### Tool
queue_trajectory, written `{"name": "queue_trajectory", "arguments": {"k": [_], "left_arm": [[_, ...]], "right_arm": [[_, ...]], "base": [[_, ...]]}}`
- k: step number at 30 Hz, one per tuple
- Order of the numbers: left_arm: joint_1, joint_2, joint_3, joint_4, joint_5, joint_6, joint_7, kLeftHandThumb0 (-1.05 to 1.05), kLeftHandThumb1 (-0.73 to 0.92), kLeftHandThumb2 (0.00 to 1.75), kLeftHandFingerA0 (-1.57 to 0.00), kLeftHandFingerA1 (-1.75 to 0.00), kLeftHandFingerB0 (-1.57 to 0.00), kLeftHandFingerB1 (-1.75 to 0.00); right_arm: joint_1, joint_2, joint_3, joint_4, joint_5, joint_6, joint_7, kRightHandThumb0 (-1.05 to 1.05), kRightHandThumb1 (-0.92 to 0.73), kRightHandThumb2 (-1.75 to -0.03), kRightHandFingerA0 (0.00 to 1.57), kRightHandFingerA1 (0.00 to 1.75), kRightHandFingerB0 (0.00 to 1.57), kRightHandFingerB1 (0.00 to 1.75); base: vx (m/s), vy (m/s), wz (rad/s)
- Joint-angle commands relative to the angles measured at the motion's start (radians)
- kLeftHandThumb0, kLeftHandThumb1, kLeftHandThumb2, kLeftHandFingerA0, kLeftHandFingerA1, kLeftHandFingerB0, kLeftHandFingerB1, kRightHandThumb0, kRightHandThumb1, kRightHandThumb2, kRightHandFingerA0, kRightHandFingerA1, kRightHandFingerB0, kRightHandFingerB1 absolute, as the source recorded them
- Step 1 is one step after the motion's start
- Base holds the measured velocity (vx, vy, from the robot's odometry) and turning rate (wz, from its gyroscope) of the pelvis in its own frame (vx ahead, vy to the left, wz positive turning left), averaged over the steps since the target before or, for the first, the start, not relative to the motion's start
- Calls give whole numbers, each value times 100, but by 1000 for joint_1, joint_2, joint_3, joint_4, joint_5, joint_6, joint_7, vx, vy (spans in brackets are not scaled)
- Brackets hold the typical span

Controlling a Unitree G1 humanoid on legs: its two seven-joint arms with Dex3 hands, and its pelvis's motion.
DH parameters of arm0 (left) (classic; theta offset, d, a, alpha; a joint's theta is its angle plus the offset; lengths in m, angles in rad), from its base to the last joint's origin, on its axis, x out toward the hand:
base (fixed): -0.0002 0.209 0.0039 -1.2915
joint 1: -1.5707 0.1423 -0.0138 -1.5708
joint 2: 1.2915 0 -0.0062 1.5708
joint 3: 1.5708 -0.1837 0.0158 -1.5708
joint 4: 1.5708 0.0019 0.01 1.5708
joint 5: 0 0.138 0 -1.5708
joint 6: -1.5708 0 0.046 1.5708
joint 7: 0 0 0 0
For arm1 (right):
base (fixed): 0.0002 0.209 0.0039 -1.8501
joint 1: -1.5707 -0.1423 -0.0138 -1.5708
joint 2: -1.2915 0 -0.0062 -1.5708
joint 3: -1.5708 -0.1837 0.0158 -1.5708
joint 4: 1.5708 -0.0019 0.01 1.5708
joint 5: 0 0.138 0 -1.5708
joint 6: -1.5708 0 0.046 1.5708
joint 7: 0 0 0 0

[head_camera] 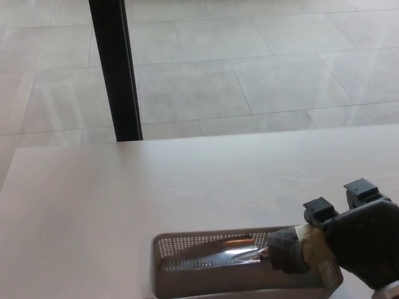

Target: A garden tool is kept on the righthand side and a container is kept on the lefthand side on a desk infront of the robot. the robot uses its right hand to pick up the garden tool and makes a scooping motion inside the container

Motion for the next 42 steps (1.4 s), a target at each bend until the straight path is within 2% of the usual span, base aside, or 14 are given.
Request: {"name": "queue_trajectory", "arguments": {"k": [1, 4, 5, 6, 10, 13, 21, 22, 29, 30, 31, 37, 38, 42], "left_arm": [[8, 12, 1, -4, -6, 15, 15, -38, 65, 58, -70, -72, -50, -55], [6, 4, 16, -3, -20, 20, 24, -36, 67, 60, -68, -72, -49, -55], [5, 4, 14, 1, -17, 16, 26, -37, 65, 58, -68, -72, -48, -55], [7, 4, 15, 3, -17, 9, 21, -38, 65, 58, -68, -73, -48, -55], [8, 8, 11, -4, -12, 26, 23, -37, 66, 60, -68, -73, -48, -55], [13, 9, 10, 0, -12, 20, 10, -38, 67, 60, -65, -71, -47, -54], [17, 11, 6, 16, -3, 6, 20, -37, 66, 60, -67, -70, -49, -56], [17, 9, 14, 11, -12, 9, 20, -37, 66, 60, -68, -72, -50, -57], [23, 11, 8, 8, -6, 4, 13, -38, 66, 58, -68, -71, -50, -56], [28, 10, 11, -2, -11, 10, 11, -37, 68, 60, -65, -69, -47, -54], [28, 11, 8, -3, -8, 15, 15, -39, 67, 59, -68, -69, -48, -54], [16, 14, 20, 29, -16, 16, 12, -39, 67, 58, -64, -67, -46, -52], [17, 15, 12, 28, -8, 9, 14, -38, 67, 58, -68, -70, -47, -53], [26, 6, 9, 4, -9, 7, 18, -36, 67, 60, -67, -73, -49, -57]], "right_arm": [[36, -11, -39, 45, 132, -68, -66, -21, -51, -65, 89, 170, 86, 102], [24, -25, -97, 105, 218, -172, -193, -17, -50, -71, 92, 174, 84, 113], [22, -24, -113, 118, 237, -188, -214, -23, -38, -89, 122, 135, 93, 111], [19, -28, -127, 132, 255, -210, -231, -15, -47, -82, 91, 175, 75, 143], [8, -28, -181, 183, 350, -332, -304, -14, -50, -95, 93, 175, 70, 156], [1, -31, -220, 201, 396, -384, -316, -20, -46, -110, 127, 143, 89, 117], [-59, -1, -339, 253, 551, -481, -300, -13, -56, -103, 96, 175, 74, 132], [-71, 3, -365, 240, 580, -456, -267, -18, -51, -110, 127, 140, 85, 110], [-113, 82, -467, 223, 720, -364, -164, -12, -46, -107, 130, 141, 96, 116], [-120, 97, -496, 209, 766, -317, -113, -6, -51, -108, 93, 175, 76, 145], [-131, 107, -519, 207, 802, -281, -77, -10, -48, -109, 124, 140, 94, 118], [-173, 133, -578, 229, 789, -139, -37, -18, -52, -105, 118, 132, 89, 107], [-178, 135, -586, 226, 778, -98, -18, -15, -60, -92, 89, 169, 78, 128], [-200, 119, -595, 321, 718, -66, -41, -14, -62, -85, 88, 170, 81, 120]], "base": [[0, 0, 0], [0, 0, 0], [0, 0, 0], [0, 0, 0], [0, 0, 0], [0, 0, 0], [0, 0, 0], [0, 0, 0], [0, 0, 0], [0, 0, 0], [0, 0, 0], [0, 0, 0], [0, 0, 0], [0, 0, 0]]}}
